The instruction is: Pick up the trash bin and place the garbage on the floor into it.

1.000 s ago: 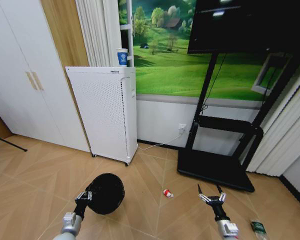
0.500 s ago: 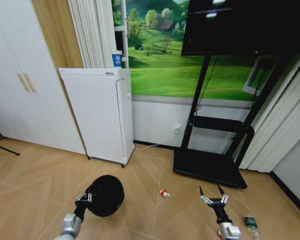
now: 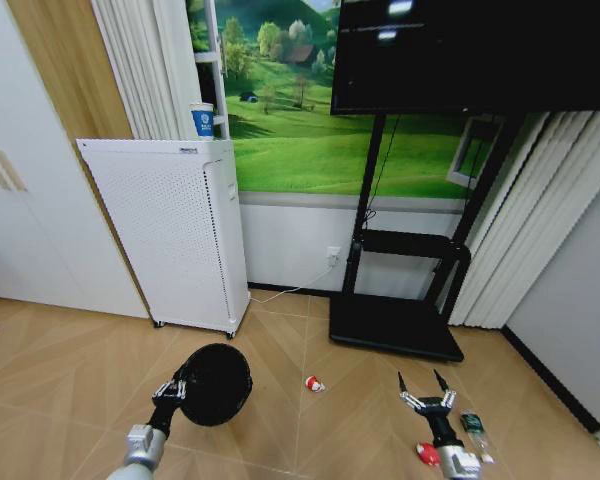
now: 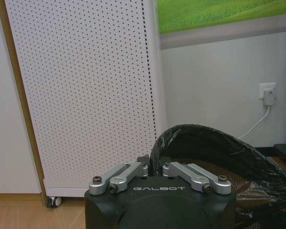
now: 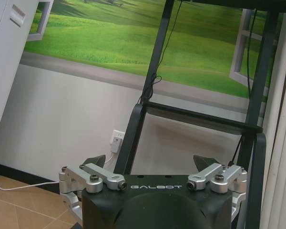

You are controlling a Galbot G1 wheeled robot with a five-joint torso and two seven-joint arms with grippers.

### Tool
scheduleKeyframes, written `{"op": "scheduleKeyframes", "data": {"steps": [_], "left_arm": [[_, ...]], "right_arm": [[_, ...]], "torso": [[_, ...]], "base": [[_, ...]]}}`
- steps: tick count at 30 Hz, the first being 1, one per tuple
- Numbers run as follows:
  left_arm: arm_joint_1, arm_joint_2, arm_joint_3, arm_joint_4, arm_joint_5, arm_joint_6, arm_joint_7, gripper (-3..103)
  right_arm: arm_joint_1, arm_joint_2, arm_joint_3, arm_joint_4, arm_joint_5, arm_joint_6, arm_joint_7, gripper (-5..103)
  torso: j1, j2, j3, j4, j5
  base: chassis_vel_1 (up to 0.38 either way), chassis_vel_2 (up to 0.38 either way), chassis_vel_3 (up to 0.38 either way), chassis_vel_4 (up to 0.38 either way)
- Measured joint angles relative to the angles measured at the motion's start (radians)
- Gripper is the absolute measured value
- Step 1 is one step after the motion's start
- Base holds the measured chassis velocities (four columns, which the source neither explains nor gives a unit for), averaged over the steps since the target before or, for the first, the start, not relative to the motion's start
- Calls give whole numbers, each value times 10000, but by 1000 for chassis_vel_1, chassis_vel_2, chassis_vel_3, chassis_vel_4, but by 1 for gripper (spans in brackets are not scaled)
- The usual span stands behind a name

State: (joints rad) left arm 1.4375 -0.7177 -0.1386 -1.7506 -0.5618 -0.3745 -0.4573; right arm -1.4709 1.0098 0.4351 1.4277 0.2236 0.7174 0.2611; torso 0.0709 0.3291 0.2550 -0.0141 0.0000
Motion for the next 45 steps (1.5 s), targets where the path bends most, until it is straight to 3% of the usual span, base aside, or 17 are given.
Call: {"op": "scheduleKeyframes", "data": {"steps": [13, 37, 43, 45], "left_arm": [[-115, -35, 139, 100, -131, 202, -19, 7], [-76, -44, 203, 119, -159, 299, -16, 7], [-148, -94, 203, 224, -86, 192, -21, 7], [-236, -97, 205, 261, 10, 128, -38, 7]], "right_arm": [[161, -3, -156, -211, 9, 17, 0, 100], [1, 254, 10, -238, -260, 189, -52, 100], [26, 46, -179, -114, -277, 75, -22, 100], [14, -345, -546, 97, 110, -237, 38, 100]], "torso": [[-36, -94, -57, -2, 0], [-265, -790, -524, -1, 0], [-293, -925, -629, -1, 0], [-300, -954, -653, -1, -1]], "base": [[0, 0, 0, 0], [0, 0, 0, 0], [0, 0, 0, 0], [0, 0, 0, 0]]}}
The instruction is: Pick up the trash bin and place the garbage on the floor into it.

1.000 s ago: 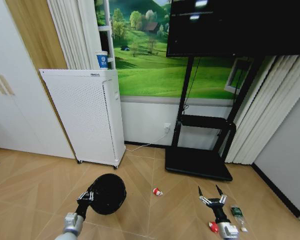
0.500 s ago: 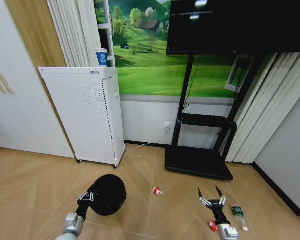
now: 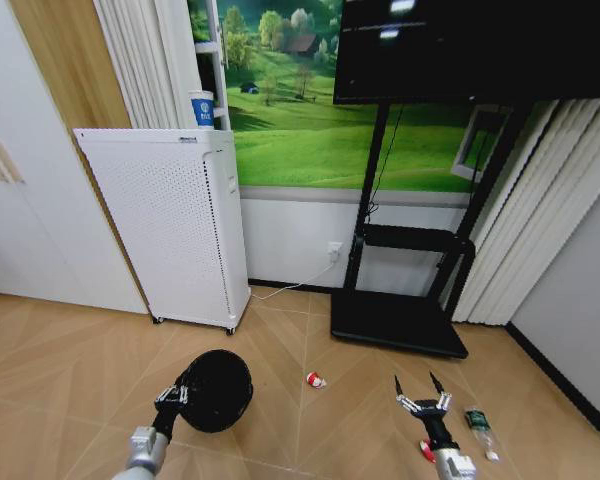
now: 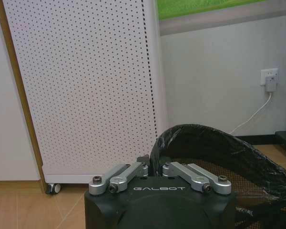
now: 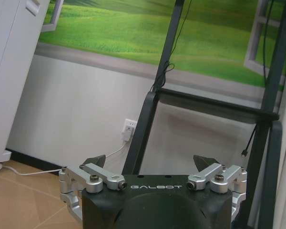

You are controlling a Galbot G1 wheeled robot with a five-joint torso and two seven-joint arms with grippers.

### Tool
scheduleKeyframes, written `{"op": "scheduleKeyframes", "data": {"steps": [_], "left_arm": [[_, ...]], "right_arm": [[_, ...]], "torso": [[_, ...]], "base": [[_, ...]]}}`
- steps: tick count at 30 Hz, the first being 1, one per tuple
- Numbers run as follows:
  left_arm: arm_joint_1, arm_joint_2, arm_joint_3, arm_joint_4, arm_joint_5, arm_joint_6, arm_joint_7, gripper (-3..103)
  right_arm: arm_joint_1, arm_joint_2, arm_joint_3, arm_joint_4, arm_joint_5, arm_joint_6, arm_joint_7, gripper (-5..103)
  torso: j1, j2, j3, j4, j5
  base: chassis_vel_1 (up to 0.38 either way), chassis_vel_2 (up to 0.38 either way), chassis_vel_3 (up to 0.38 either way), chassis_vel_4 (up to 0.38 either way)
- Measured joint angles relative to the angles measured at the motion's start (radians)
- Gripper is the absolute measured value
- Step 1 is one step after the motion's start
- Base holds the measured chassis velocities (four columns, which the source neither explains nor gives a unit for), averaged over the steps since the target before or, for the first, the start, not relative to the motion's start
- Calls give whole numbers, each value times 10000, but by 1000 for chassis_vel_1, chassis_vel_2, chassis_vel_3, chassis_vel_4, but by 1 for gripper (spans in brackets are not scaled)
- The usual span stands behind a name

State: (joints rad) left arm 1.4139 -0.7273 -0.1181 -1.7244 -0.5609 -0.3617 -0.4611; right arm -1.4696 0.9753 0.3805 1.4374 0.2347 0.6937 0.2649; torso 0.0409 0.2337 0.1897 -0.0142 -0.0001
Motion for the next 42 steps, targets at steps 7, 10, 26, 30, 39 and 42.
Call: {"op": "scheduleKeyframes", "data": {"steps": [7, 10, 26, 30, 39, 42], "left_arm": [[-18, -5, -108, 35, 104, -29, -4, 7], [49, 15, -207, 63, 119, -35, -9, 7], [729, 129, -974, 91, 113, -26, -221, 7], [926, 9, -1206, 75, 173, -51, -265, 7], [1344, -224, -1741, 8, 379, -197, -169, 7], [1444, -185, -1842, -14, 277, -211, 25, 7]], "right_arm": [[487, -1340, -1894, 230, 1110, -702, 541, 100], [929, -1678, -2682, 205, 1571, -885, 749, 100], [5897, -206, -8181, -4070, 2663, -1113, 742, 100], [6404, 433, -8882, -4706, 2674, -1175, 752, 100], [6906, 1929, -9388, -5955, 2577, -1176, 701, 100], [6891, 2258, -9304, -6283, 2517, -1057, 574, 100]], "torso": [[-1, -7, -7, -1, 0], [0, -4, -4, 0, -2], [10, 25, 17, 1, -1], [11, 30, 19, 0, -1], [13, 38, 24, 2, -2], [13, 40, 25, 1, 0]], "base": [[0, 0, 0, 0], [0, 0, 0, 0], [0, 0, 0, 0], [0, 0, 0, 0], [0, 0, 0, 0], [0, 0, 0, 0]]}}
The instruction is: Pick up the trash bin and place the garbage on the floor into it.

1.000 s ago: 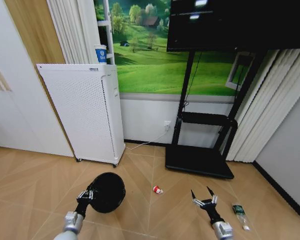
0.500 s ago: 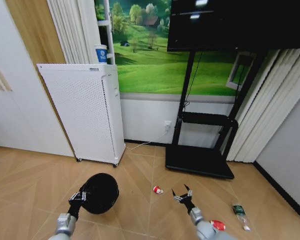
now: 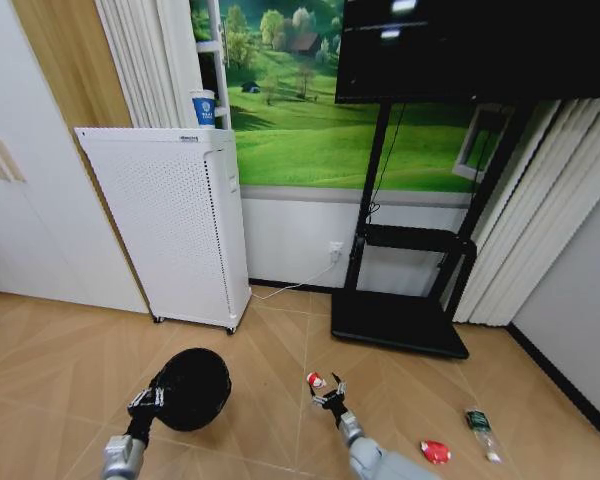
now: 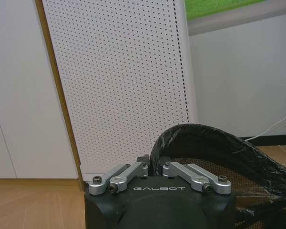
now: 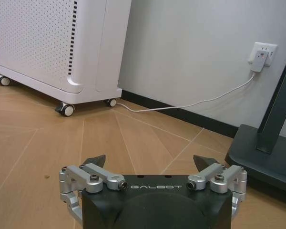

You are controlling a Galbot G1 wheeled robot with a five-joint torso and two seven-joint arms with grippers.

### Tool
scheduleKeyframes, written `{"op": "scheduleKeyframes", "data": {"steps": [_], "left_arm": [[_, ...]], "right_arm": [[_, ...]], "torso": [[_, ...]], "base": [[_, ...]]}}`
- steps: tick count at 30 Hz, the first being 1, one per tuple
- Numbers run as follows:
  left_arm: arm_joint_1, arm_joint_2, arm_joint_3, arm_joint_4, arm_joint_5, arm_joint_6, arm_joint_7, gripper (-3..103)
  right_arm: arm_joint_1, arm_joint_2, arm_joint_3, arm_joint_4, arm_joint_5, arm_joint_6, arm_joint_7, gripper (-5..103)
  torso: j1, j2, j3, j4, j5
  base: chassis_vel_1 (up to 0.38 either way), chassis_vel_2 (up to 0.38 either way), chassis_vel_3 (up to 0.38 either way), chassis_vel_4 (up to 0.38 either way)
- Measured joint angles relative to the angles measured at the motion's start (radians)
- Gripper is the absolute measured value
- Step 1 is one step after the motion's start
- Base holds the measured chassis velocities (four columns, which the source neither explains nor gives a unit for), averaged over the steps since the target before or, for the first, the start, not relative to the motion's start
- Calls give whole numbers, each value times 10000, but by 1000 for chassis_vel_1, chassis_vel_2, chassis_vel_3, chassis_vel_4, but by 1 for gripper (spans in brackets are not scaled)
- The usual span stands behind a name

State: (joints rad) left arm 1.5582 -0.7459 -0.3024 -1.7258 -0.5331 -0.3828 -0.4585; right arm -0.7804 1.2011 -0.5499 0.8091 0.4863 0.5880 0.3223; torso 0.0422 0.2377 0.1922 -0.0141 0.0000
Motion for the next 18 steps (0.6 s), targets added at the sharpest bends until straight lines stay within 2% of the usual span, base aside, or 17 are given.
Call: {"op": "scheduleKeyframes", "data": {"steps": [10, 18], "left_arm": [[-111, -11, 199, 189, -108, -73, 106, 7], [-126, -91, 396, 250, -126, -37, 108, 7]], "right_arm": [[-333, 0, 435, 246, -109, 93, -6, 100], [-396, -139, 685, 388, -226, 190, -22, 100]], "torso": [[-3, -12, -11, -2, -1], [-82, -270, -187, -2, 0]], "base": [[0, 0, 0, 0], [0, 0, 0, 0]]}}
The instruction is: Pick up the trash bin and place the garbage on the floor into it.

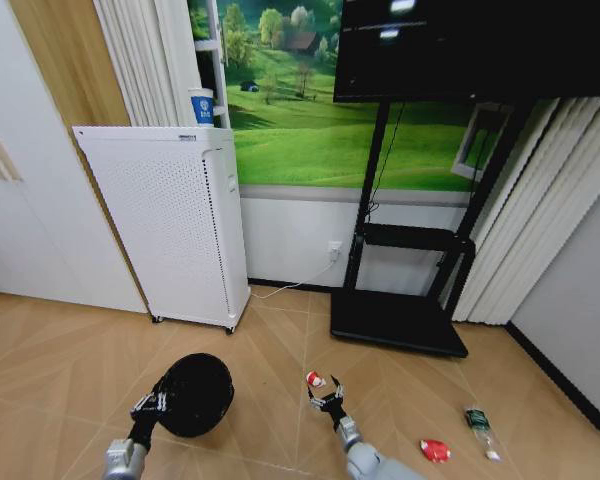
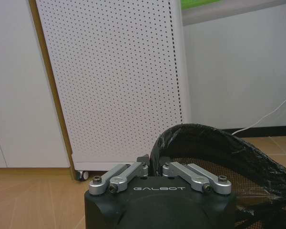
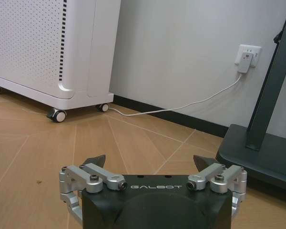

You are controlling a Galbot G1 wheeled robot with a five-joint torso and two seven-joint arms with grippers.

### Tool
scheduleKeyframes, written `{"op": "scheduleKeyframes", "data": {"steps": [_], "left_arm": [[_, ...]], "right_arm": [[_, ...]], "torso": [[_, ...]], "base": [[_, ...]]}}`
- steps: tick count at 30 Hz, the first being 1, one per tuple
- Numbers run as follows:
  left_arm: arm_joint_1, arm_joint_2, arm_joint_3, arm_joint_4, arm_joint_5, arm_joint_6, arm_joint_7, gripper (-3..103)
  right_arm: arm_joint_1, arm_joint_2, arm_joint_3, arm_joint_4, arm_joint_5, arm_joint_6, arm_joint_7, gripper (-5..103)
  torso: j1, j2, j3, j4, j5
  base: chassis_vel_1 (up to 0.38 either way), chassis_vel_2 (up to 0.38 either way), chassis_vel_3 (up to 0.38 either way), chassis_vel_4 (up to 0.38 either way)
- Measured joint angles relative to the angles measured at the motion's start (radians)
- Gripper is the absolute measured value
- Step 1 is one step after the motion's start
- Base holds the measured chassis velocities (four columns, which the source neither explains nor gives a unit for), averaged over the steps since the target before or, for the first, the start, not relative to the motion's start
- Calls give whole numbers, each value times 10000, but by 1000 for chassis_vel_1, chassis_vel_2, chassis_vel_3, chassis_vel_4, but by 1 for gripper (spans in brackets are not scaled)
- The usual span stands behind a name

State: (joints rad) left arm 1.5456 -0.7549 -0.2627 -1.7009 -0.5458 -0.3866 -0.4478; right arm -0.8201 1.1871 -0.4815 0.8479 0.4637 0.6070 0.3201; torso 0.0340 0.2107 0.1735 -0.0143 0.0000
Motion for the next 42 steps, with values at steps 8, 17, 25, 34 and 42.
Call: {"op": "scheduleKeyframes", "data": {"steps": [8, 17, 25, 34, 42], "left_arm": [[5, -27, 24, 13, -11, 34, -7, 7], [121, -214, 8, 51, 104, 7, -12, 7], [79, -311, -99, 51, 158, -388, 24, 7], [186, -350, -12, -72, 164, -363, 104, 7], [110, -413, 96, -11, 128, -415, 168, 7]], "right_arm": [[297, -153, -145, 166, -2, 7, 20, 100], [300, 31, -421, 118, -67, 25, 33, 100], [411, 97, -461, -3, -65, 83, 14, 100], [166, -114, -170, 280, -128, 121, 58, 100], [-208, -320, 235, 433, -325, 161, 84, 100]], "torso": [[-96, -371, -275, 0, 0], [-182, -733, -548, 0, 1], [-214, -917, -703, 0, 0], [-215, -920, -705, 1, 0], [-151, -621, -474, -2, 1]], "base": [[0, 0, 0, 0], [0, 0, 0, 0], [0, 0, 0, 0], [0, 0, 0, 0], [0, 0, 0, 0]]}}
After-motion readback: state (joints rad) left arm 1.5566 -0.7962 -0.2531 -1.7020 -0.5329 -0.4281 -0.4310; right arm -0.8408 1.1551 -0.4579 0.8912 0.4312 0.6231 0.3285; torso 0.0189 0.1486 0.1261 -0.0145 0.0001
